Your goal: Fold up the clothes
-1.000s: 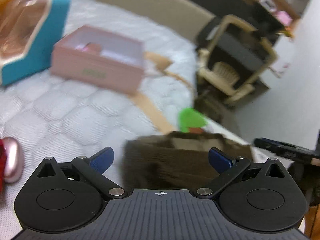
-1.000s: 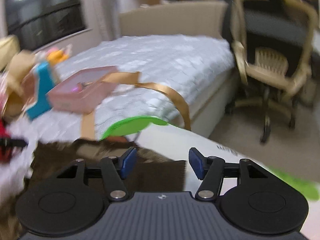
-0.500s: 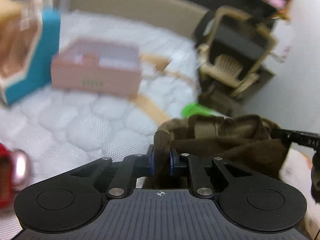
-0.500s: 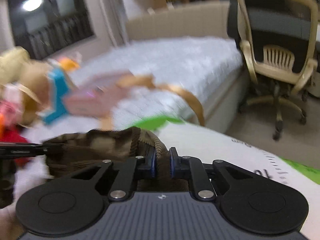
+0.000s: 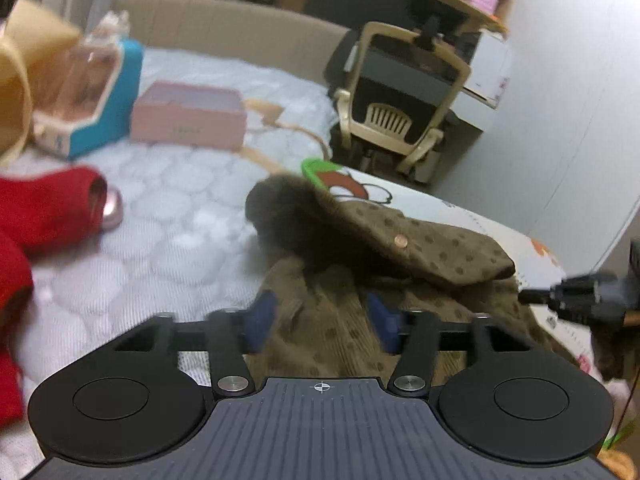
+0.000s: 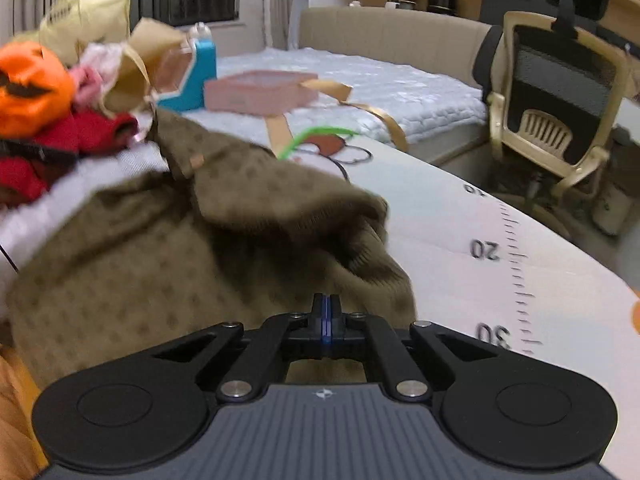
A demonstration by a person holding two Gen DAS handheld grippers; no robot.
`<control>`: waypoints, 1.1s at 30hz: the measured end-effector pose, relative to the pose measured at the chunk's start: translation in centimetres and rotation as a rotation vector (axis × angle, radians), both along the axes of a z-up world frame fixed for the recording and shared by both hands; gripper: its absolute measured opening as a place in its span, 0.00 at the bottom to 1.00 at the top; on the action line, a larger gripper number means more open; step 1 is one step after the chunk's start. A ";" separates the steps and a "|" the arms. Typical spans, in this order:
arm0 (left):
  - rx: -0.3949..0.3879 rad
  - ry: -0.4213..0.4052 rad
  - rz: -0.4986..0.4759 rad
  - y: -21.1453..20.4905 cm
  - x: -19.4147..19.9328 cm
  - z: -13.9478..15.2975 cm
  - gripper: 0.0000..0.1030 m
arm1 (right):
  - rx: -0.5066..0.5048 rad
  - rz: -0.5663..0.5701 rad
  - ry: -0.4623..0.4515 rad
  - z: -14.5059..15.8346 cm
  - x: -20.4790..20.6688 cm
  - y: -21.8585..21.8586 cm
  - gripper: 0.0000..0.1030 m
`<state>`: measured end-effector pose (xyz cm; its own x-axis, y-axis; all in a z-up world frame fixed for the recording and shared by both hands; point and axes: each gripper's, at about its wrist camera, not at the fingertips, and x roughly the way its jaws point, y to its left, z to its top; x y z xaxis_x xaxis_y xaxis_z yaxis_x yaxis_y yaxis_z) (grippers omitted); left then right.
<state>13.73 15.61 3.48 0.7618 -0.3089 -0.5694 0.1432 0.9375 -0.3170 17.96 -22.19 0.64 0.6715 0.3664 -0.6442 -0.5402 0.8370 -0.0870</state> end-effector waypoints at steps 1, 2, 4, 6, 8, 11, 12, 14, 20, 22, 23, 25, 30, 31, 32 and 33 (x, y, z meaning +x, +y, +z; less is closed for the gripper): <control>-0.018 0.013 0.003 0.3 0.3 -0.1 0.77 | -0.023 0.008 -0.037 0.2 -0.4 0.1 0.01; -0.023 0.011 0.015 0.5 0.9 -0.1 0.84 | -0.049 0.023 -0.084 0.6 -0.9 0.5 0.04; -0.046 0.009 0.040 1.0 2.4 -0.2 0.88 | -0.107 0.064 -0.181 1.2 -1.6 1.5 0.26; -0.096 0.017 0.060 1.4 4.3 -0.4 0.91 | -0.171 0.133 -0.263 1.3 -2.0 3.3 0.62; -0.152 0.041 0.061 1.9 7.1 -1.0 0.91 | -0.229 0.216 -0.303 1.1 -2.0 5.2 0.64; -0.168 0.074 0.098 2.4 11.0 -2.5 0.91 | -0.311 0.293 -0.336 -0.2 -1.0 8.4 0.64; -0.173 0.081 0.110 2.6 12.1 -3.1 0.91 | -0.348 0.298 -0.356 -0.9 -0.4 9.4 0.64; -0.188 0.083 0.124 2.9 13.6 -4.2 0.91 | -0.394 0.276 -0.404 -1.9 1.2 10.3 0.63; -0.196 0.002 0.095 2.6 15.7 -5.5 0.87 | -0.244 0.178 -0.327 -0.5 5.3 8.6 0.15; -0.181 -0.033 0.073 1.8 16.5 -5.1 0.66 | -0.196 0.157 -0.303 0.4 5.7 8.0 0.12; -0.163 -0.042 0.065 1.2 16.8 -4.6 0.42 | -0.182 0.149 -0.301 0.8 5.7 7.7 0.11; -0.106 -0.063 0.060 -0.1 16.7 -3.1 0.13 | -0.175 0.136 -0.321 1.6 5.2 7.0 0.10; -0.057 -0.145 -0.021 -1.5 10.7 1.8 0.11 | -0.098 0.106 -0.355 3.8 1.2 3.0 0.10; -0.048 -0.162 -0.054 -1.9 8.2 2.6 0.12 | -0.080 0.104 -0.357 4.1 0.0 2.0 0.10; -0.038 -0.171 -0.083 -2.2 6.2 2.9 0.16 | -0.073 0.109 -0.356 3.9 -1.5 1.1 0.10; -0.026 -0.172 -0.108 -2.6 4.2 2.9 0.20 | -0.086 0.126 -0.348 3.2 -3.1 0.4 0.11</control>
